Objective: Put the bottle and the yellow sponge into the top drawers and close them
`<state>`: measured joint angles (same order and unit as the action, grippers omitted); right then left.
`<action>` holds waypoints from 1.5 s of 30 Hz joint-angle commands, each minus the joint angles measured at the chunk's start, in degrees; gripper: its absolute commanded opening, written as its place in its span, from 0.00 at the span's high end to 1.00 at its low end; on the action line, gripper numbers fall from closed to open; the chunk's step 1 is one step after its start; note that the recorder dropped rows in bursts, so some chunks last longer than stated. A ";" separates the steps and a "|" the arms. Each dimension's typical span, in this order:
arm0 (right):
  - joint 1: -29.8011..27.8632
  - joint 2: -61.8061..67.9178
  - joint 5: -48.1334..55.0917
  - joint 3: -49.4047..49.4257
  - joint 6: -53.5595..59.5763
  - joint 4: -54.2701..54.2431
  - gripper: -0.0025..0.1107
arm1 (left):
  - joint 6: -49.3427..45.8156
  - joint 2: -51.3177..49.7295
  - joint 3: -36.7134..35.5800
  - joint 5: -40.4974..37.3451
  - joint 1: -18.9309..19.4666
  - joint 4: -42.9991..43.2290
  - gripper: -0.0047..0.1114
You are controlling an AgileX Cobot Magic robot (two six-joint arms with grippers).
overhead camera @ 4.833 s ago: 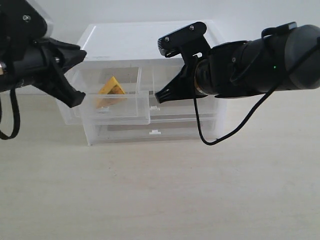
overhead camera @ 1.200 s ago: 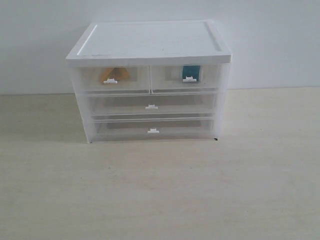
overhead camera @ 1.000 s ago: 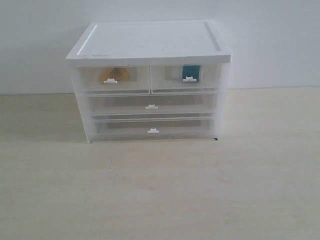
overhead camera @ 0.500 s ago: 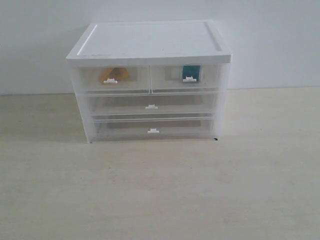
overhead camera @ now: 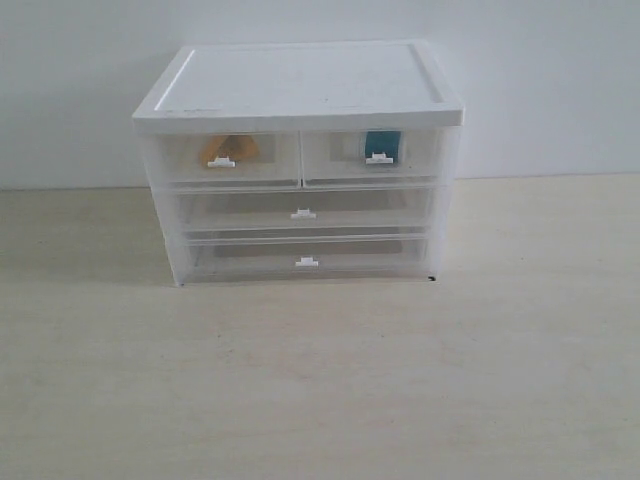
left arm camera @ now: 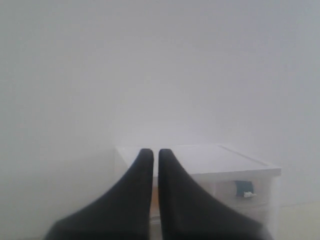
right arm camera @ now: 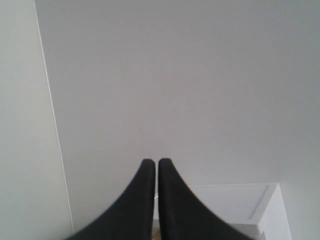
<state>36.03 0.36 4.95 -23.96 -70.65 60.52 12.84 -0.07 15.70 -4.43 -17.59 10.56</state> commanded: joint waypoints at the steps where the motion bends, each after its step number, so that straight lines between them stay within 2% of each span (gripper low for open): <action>1: -0.01 -0.36 0.02 -0.05 0.07 0.02 0.98 | -0.41 0.07 -0.20 -0.26 4.29 -5.58 0.93; 4: -0.01 -0.36 0.02 -0.05 0.07 0.02 0.98 | -1.63 0.07 -0.20 -0.37 8.25 -11.35 0.93; 9: -0.01 -0.36 0.02 -0.05 0.07 0.02 0.98 | -6.96 0.07 -0.23 -2.57 12.73 -19.15 0.93; 17: -0.01 -0.36 0.02 -0.05 0.07 0.02 0.98 | -10.50 0.07 -1.14 -7.28 15.14 -20.25 0.93; 20: -0.01 -0.36 0.02 -0.05 0.07 0.02 0.98 | -13.33 0.07 -3.63 -4.29 15.27 -20.25 0.93; 27: -0.01 -0.36 0.02 -0.05 0.07 0.02 0.98 | -14.20 0.07 -14.79 7.67 15.27 -14.87 0.93; 29: -0.01 -0.36 0.02 -0.05 0.07 0.02 0.98 | -16.25 0.07 -15.70 9.64 15.27 -14.55 0.93; 32: -0.01 -0.36 0.02 -0.05 0.07 0.02 0.98 | -19.07 0.07 -15.70 7.78 16.41 -14.55 0.93; 35: -0.01 -0.36 0.02 -0.05 0.07 0.02 0.98 | -20.55 0.07 -15.70 5.44 19.85 -14.55 0.93; 41: -0.01 -0.36 0.02 -0.05 0.07 0.02 0.98 | -20.79 0.07 -15.70 -8.82 20.45 -12.41 0.93; 45: -0.01 -0.36 0.02 -0.05 0.07 0.02 0.98 | -20.57 0.07 -15.70 -11.52 20.45 -10.56 0.93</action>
<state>36.03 0.36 4.95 -23.96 -70.65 60.52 -7.60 -0.07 0.20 -14.84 2.74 -0.72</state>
